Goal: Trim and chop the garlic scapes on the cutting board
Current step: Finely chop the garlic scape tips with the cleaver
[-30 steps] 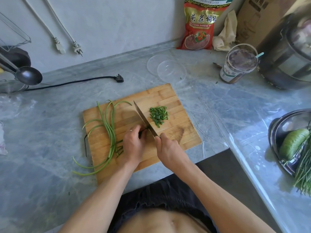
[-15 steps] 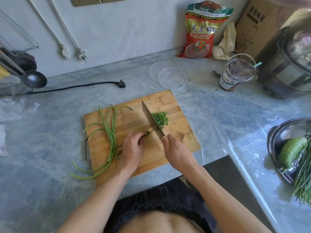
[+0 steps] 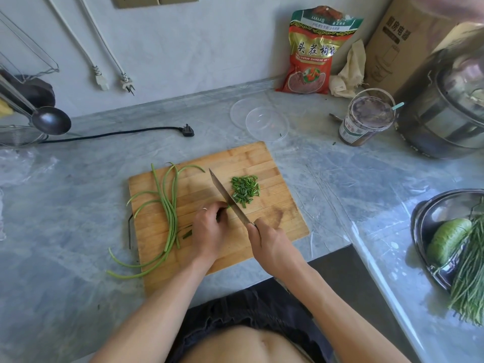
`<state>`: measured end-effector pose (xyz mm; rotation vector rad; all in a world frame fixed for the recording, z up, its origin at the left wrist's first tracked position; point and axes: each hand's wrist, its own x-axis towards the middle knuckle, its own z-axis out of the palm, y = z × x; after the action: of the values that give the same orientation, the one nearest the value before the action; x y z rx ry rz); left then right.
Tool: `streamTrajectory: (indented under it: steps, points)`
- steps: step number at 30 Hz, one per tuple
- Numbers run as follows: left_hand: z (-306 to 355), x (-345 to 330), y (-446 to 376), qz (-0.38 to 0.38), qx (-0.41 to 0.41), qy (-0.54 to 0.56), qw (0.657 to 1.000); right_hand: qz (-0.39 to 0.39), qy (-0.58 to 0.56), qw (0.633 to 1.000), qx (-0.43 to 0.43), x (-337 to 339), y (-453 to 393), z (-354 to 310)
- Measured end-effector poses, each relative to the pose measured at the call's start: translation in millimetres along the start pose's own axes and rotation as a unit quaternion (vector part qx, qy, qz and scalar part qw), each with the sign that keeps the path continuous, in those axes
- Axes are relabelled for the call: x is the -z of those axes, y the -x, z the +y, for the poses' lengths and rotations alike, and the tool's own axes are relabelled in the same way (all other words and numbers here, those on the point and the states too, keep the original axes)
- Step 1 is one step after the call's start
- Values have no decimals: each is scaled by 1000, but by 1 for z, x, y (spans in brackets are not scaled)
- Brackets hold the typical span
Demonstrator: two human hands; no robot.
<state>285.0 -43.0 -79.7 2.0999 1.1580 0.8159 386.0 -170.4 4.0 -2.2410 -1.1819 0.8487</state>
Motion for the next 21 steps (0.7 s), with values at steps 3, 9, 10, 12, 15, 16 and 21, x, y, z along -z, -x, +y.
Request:
streamTrajectory:
  steps: [3,9,10,12,15,16,21]
  points:
    - [-2,0,0,4,8,7,1000,-3,5,1000,-1,-2,-1,2]
    - [-1,0,0,6,12,7,1000,-1,44,999,12,-6,2,-3]
    - [0,0,0,6,12,9,1000,1,53,998,18,-6,2,-4]
    - [-1,0,-2,4,12,7,1000,3,61,998,20,-9,-4,-6]
    - [-3,0,-1,1,14,2,1000,3,69,998,14,-12,-15,-14]
    - [-4,0,-1,-1,17,-1,1000,5,74,997,19,-14,-18,-16]
    - [-4,-2,-1,-2,17,-1,1000,7,62,998,21,-13,-6,-5]
